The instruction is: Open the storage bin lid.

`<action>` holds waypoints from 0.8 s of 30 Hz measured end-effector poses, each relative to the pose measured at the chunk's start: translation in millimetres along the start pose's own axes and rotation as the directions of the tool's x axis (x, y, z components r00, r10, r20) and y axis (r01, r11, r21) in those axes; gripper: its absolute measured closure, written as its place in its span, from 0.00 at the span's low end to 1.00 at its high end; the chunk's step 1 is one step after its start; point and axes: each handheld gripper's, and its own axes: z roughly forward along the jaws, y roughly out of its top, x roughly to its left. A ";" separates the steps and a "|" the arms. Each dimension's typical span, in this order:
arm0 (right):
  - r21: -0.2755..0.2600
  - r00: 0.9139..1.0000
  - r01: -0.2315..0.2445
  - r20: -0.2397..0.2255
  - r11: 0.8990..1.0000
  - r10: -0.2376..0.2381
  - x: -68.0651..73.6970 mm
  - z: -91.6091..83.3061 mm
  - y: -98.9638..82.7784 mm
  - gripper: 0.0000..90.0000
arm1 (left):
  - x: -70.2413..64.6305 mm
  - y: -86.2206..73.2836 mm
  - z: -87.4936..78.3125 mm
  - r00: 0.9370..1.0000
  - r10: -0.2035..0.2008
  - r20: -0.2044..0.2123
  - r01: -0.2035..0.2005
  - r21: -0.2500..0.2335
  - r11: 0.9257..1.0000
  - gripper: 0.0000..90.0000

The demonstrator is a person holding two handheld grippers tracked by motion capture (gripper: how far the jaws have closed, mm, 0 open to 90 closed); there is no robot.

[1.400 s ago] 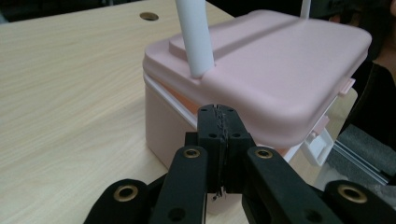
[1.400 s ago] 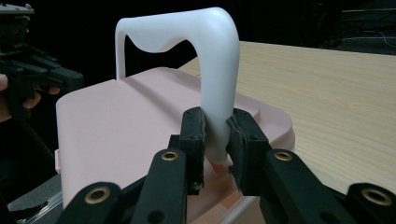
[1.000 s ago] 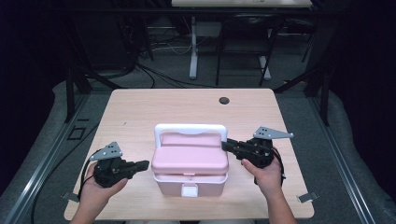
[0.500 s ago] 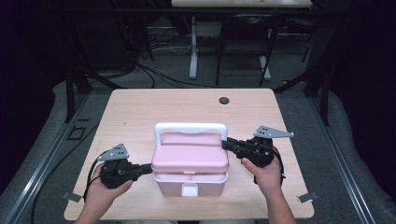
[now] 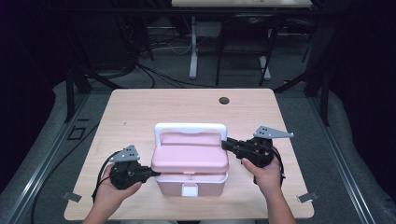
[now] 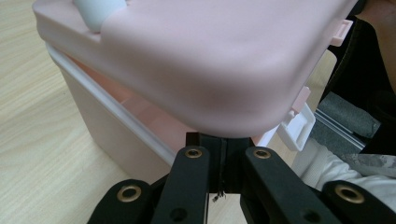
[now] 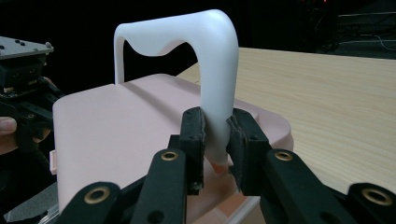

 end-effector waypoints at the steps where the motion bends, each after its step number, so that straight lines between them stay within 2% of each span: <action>1: -0.003 1.000 0.000 0.000 1.000 0.000 -0.1 0.2 -0.1 0.84 | -0.4 0.5 0.7 1.000 0.002 0.003 -0.002 -0.001 1.000 1.00; 13: -0.003 1.000 -0.002 0.003 1.000 0.002 -0.9 0.2 -0.8 0.83 | -3.0 2.6 2.1 1.000 0.012 -0.005 -0.012 -0.004 1.000 1.00; 17: -0.021 1.000 -0.003 0.021 1.000 0.004 -1.2 -2.6 -0.3 0.77 | -3.1 3.8 0.6 1.000 0.015 -0.009 -0.015 -0.005 1.000 1.00; 24: -0.048 0.999 0.004 0.048 0.999 -0.002 -2.5 -9.1 0.7 0.76 | -3.6 7.6 -1.1 1.000 0.019 -0.012 -0.019 -0.016 1.000 1.00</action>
